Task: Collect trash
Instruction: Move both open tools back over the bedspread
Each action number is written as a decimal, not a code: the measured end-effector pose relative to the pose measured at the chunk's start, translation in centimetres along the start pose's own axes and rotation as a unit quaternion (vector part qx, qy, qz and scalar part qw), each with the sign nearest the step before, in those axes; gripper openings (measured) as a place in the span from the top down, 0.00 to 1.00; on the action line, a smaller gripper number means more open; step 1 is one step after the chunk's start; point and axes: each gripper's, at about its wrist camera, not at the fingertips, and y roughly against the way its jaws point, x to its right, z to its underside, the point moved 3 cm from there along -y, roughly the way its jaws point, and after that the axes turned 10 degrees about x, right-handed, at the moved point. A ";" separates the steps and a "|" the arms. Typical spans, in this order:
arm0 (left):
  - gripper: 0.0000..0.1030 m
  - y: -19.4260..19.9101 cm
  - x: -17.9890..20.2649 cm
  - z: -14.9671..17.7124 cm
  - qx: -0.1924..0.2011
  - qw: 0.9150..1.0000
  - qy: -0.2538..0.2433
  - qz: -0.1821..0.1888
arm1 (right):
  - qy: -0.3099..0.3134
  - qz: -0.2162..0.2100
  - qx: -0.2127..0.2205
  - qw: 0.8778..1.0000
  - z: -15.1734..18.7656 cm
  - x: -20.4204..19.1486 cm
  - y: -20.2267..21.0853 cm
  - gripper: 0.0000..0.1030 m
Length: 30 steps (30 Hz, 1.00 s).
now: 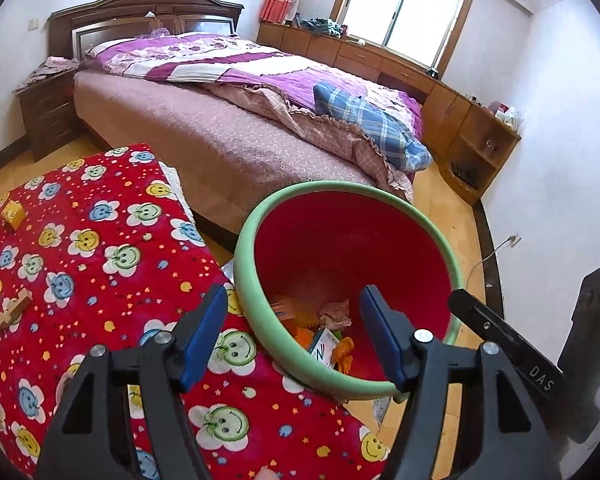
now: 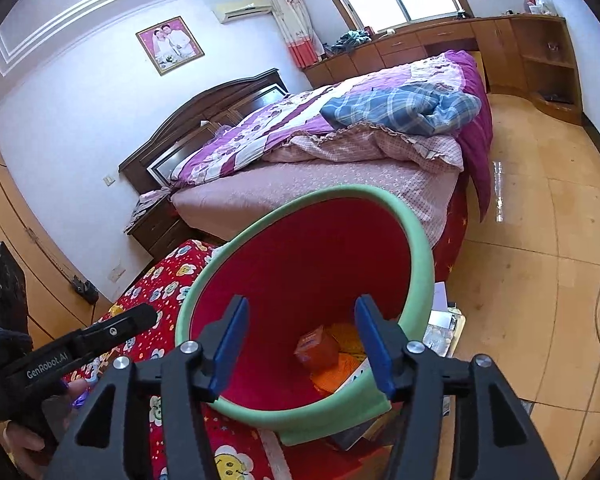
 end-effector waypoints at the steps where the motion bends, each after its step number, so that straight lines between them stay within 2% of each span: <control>1: 0.34 0.3 -0.1 0.1 0.001 1.000 -0.001 -0.005 | 0.001 0.000 0.000 1.000 0.0 -0.1 0.1 0.42; 8: 0.34 2.2 -1.6 0.1 0.009 0.999 0.006 -0.035 | 0.010 0.003 0.000 1.000 0.4 -1.0 0.7 0.41; 16: 0.33 5.6 -5.7 0.7 0.028 0.995 0.040 -0.086 | 0.015 -0.010 0.006 1.000 0.7 -2.6 2.3 0.39; 22: 0.34 8.8 -9.7 1.4 0.045 0.987 0.072 -0.134 | 0.023 -0.021 0.005 0.999 1.2 -4.2 3.5 0.38; 30: 0.33 13.6 -14.9 2.6 0.064 0.971 0.098 -0.209 | 0.024 -0.029 -0.001 0.999 2.1 -5.7 4.7 0.37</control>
